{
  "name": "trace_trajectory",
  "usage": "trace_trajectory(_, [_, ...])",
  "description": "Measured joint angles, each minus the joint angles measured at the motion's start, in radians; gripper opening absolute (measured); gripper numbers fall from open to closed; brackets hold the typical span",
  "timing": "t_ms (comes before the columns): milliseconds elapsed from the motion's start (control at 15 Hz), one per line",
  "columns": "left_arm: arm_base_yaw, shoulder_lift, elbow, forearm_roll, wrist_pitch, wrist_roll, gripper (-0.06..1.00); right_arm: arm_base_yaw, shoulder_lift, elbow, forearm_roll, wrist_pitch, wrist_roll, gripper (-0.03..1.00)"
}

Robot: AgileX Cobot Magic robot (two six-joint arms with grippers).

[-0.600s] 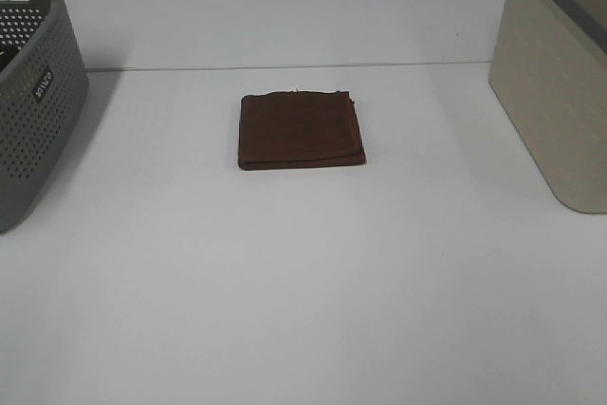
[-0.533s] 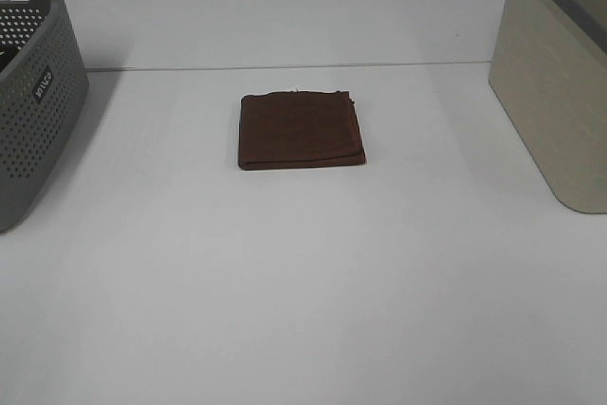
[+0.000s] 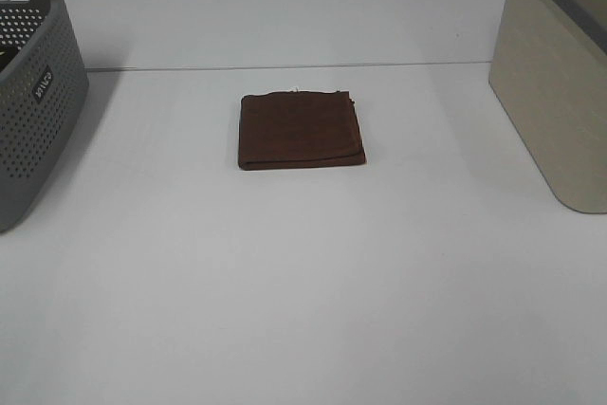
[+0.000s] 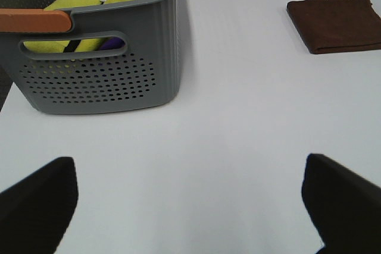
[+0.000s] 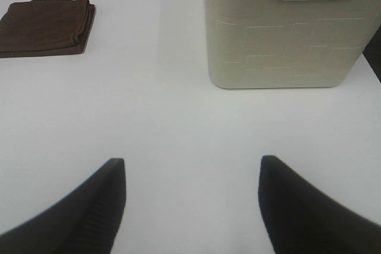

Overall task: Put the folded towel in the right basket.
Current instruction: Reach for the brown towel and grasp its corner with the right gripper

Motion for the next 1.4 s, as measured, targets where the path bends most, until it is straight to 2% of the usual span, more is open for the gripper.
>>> trace_trajectory(1400, [0.000, 0.000, 0.000, 0.000, 0.000, 0.000, 0.97, 0.000, 0.000, 0.000, 0.000, 0.000, 0.000, 0.62])
